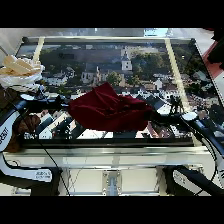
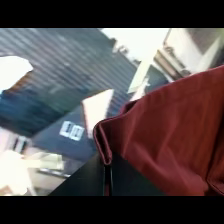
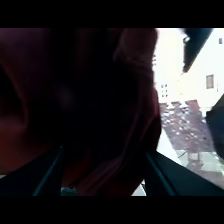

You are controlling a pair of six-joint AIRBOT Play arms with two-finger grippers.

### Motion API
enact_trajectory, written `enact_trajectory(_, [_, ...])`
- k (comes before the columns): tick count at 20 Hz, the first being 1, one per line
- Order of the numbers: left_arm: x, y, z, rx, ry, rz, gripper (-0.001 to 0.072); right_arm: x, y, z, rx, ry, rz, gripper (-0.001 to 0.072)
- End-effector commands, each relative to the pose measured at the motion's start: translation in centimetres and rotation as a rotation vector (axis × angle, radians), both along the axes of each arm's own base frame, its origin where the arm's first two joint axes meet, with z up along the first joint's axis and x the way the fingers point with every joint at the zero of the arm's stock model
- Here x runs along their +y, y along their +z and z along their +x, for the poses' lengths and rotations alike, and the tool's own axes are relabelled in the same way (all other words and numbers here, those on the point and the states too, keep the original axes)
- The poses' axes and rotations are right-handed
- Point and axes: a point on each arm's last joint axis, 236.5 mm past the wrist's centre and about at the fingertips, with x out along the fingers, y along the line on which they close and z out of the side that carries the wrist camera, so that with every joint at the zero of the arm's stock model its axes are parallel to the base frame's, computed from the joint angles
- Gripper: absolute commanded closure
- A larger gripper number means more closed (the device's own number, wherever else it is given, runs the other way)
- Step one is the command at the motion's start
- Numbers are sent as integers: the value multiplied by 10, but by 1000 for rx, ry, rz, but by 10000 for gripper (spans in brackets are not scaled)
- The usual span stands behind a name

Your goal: Fold the shirts.

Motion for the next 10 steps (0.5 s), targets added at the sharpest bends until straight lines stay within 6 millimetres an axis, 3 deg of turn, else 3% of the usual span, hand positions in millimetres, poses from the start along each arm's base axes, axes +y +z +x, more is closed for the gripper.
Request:
enact_trajectory(1, [-5,4,1,-7,-6,-25,695,9,4,6,-44,16,-2,164])
enact_trajectory(3, [-9,4,-3,-4,-34,-32,695,7,3,7,-46,12,-10,168])
enact_trajectory(4, [-10,5,-5,-3,-47,-35,695,6,2,5,-41,22,-16,248])
enact_trajectory(6, [-11,5,-6,1,-52,-37,695,8,-2,-5,-17,72,-33,673])
enact_trajectory(10, [-11,5,-6,1,-52,-37,695,4,-12,-22,19,154,-89,687])
